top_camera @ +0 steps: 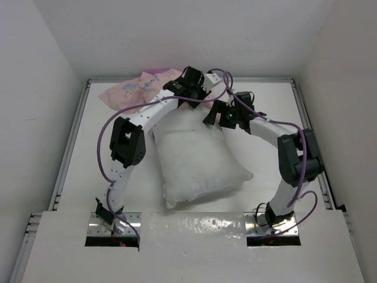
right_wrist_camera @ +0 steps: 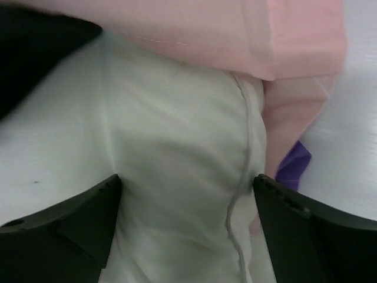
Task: Put the pillow into the pillowcase
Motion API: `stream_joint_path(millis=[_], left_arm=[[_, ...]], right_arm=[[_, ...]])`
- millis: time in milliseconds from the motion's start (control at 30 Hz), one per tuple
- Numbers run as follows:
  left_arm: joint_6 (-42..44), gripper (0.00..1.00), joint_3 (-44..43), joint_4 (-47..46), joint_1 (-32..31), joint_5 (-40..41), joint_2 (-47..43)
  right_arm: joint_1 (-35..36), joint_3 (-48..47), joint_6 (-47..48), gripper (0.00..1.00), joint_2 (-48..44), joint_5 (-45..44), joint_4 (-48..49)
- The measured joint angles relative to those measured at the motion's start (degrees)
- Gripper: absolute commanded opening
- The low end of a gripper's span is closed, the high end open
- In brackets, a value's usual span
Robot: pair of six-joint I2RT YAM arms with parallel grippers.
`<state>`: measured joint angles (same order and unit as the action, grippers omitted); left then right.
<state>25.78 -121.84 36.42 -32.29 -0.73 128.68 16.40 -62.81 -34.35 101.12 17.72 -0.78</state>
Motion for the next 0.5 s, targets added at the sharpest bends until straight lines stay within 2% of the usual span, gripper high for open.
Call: stream_joint_path(millis=[33, 67, 133, 167, 200, 367, 500], left_arm=[[-0.07, 0.02, -0.02, -0.48, 0.0, 0.17, 0.0], [-0.57, 0.0, -0.02, -0.57, -0.02, 0.15, 0.0], [-0.59, 0.0, -0.39, 0.22, 0.0, -0.83, 0.0], [-0.59, 0.0, -1.16, 0.9, 0.02, -1.57, 0.02], [-0.61, 0.0, -2.45, 2.27, 0.09, -2.84, 0.02], [-0.5, 0.0, -10.73, 9.44, 0.52, -11.91, 0.0], [0.09, 0.0, -13.6, 13.62, 1.25, -15.98, -0.39]], right_arm=[[0.0, 0.57, -0.85, 0.75, 0.81, 1.03, 1.97], [0.0, 1.2, -1.88, 0.55, 1.11, 2.01, 3.85], [0.0, 2.78, -4.2, 0.29, 1.16, 4.39, 8.66], [0.09, 3.45, -5.22, 0.04, 1.22, 5.49, 10.75], [0.17, 3.96, -6.32, 0.0, 1.55, 6.49, 12.5], [0.85, 4.13, -9.66, 0.0, 2.58, 9.07, 17.46], [2.95, 4.17, -9.64, 0.0, 1.46, 8.55, 19.1]])
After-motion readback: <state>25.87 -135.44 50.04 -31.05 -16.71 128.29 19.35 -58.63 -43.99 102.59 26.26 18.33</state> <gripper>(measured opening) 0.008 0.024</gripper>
